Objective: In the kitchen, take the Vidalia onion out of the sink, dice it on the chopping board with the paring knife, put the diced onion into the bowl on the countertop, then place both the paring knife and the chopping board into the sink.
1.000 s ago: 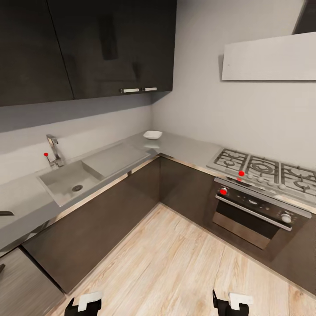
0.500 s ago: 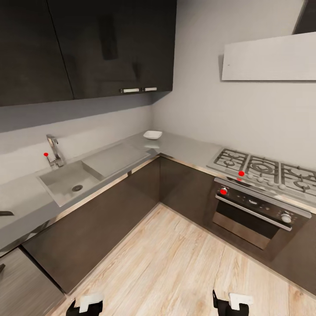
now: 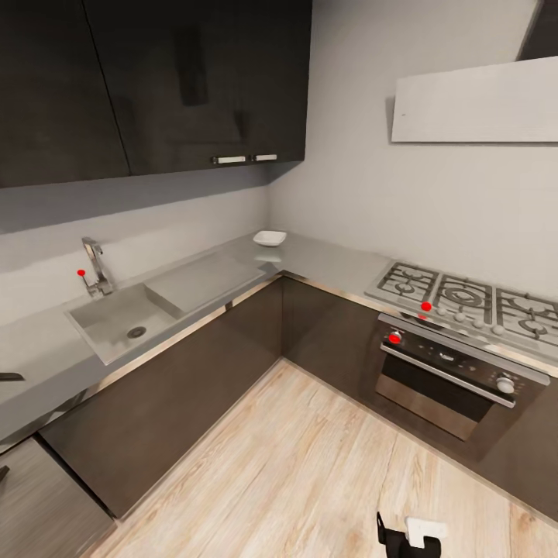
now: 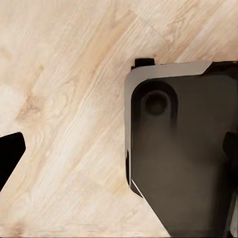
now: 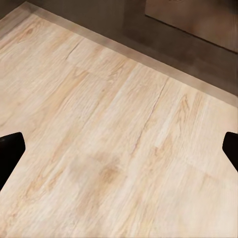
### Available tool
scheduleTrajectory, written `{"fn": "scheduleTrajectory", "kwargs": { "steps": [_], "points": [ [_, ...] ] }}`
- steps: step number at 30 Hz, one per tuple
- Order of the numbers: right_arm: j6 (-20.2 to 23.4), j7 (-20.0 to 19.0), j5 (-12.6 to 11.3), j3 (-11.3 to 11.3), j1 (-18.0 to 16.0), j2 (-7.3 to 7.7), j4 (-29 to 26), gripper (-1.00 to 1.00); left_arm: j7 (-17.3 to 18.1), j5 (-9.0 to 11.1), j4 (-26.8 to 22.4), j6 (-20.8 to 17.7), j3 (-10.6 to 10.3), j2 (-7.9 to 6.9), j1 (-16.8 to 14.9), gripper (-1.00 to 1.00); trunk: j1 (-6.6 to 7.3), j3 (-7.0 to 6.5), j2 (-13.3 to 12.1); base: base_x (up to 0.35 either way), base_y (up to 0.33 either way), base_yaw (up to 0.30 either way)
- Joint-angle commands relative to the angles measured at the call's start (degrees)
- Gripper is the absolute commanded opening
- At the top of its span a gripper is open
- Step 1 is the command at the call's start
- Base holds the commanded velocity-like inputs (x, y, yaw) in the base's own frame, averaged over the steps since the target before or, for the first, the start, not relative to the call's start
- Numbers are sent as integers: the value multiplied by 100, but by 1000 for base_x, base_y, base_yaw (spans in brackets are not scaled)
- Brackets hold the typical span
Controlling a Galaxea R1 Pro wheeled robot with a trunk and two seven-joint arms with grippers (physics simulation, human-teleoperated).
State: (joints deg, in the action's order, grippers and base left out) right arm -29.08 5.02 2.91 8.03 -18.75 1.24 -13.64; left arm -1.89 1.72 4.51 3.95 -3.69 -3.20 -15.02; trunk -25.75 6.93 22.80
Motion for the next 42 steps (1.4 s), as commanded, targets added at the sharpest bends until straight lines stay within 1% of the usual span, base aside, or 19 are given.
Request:
{"fn": "scheduleTrajectory", "kwargs": {
  "steps": [1, 4, 7, 8, 13, 14, 15, 16, 17, 18, 19, 21, 24, 25, 26, 29, 34, 37, 42],
  "points": [
    [-6, 23, 32, 29, -6, 1, 0, 100, 2, 18, 24, 34, -39, -7, 72, 100, -4, 11, 12, 0, 0, 0],
    [224, 180, 41, 44, -6, 12, -141, 100, 29, 21, 24, 9, -38, 13, 192, 100, -4, 11, 12, 0, 0, 0],
    [1067, 474, 50, 38, -6, -5, -794, 100, 49, 22, 24, -10, -36, 38, 225, 100, -4, 11, 12, 0, 0, 0],
    [1471, 573, 53, 31, -6, -15, -1162, 100, 52, 22, 24, -12, -36, 45, 229, 100, -4, 11, 12, 0, 0, 0],
    [4146, 953, 122, -105, -32, -115, -3824, 100, 57, 29, 24, -16, -30, 63, 238, 100, -4, 11, 12, 0, 0, 0],
    [4418, 989, 134, -144, -43, -119, -4096, 100, 57, 29, 24, -15, -29, 63, 238, 100, -4, 11, 12, 0, 0, 0],
    [5218, 1116, 178, -290, -123, -127, -4923, 100, 57, 30, 24, -13, -28, 64, 237, 100, -4, 11, 12, 0, 0, 0],
    [5733, 1220, 209, -408, -246, -129, -5442, 100, 57, 30, 24, -11, -28, 68, 239, 100, -4, 11, 12, 0, 0, 0],
    [5987, 1276, 225, -471, -333, -132, -5675, 100, 57, 30, 24, -11, -27, 75, 240, 100, -4, 11, 12, 0, 0, 0],
    [6810, 1460, 270, -682, -777, -137, -6220, 100, 57, 30, 22, -9, -27, 98, 238, 100, -4, 11, 12, 0, 0, 0],
    [7061, 1512, 281, -745, -950, -139, -6340, 100, 57, 30, 21, -9, -27, 104, 238, 100, -4, 11, 12, 0, 0, 0],
    [7943, 1676, 306, -929, -1872, -159, -6588, 100, 56, 30, 21, -9, -27, 123, 238, 100, -4, 11, 12, 0, 0, 0],
    [8404, 1779, 321, -1031, -3191, -168, -6210, 100, 57, 31, 20, -8, -27, 132, 240, 100, -4, 11, 12, 9, 0, 0],
    [8437, 1787, 323, -1038, -3392, -166, -6044, 100, 57, 31, 19, -8, -27, 133, 241, 100, -4, 11, 12, 55, 0, 0],
    [8498, 1804, 331, -1052, -3966, -158, -5421, 100, 57, 31, 20, -8, -27, 136, 242, 100, -4, 11, 12, 142, 0, 0],
    [8529, 1818, 336, -1063, -4978, -146, -4003, 100, 57, 31, 21, -8, -27, 149, 244, 100, -4, 11, 12, 233, 0, 0],
    [8525, 1794, 328, -1065, -5794, -168, -2698, 100, 57, 31, 21, -12, -27, 176, 245, 100, -4, 11, 12, 297, 0, 0],
    [8526, 1778, 315, -1065, -5968, -190, -2436, 100, 57, 31, 23, -16, -27, 179, 245, 100, -4, 11, 12, 314, 0, 0],
    [8539, 1714, 303, -1069, -6027, -326, -2270, 100, 57, 31, 21, -17, -27, 184, 242, 100, -4, 11, 12, 316, 0, 0]
  ]
}}
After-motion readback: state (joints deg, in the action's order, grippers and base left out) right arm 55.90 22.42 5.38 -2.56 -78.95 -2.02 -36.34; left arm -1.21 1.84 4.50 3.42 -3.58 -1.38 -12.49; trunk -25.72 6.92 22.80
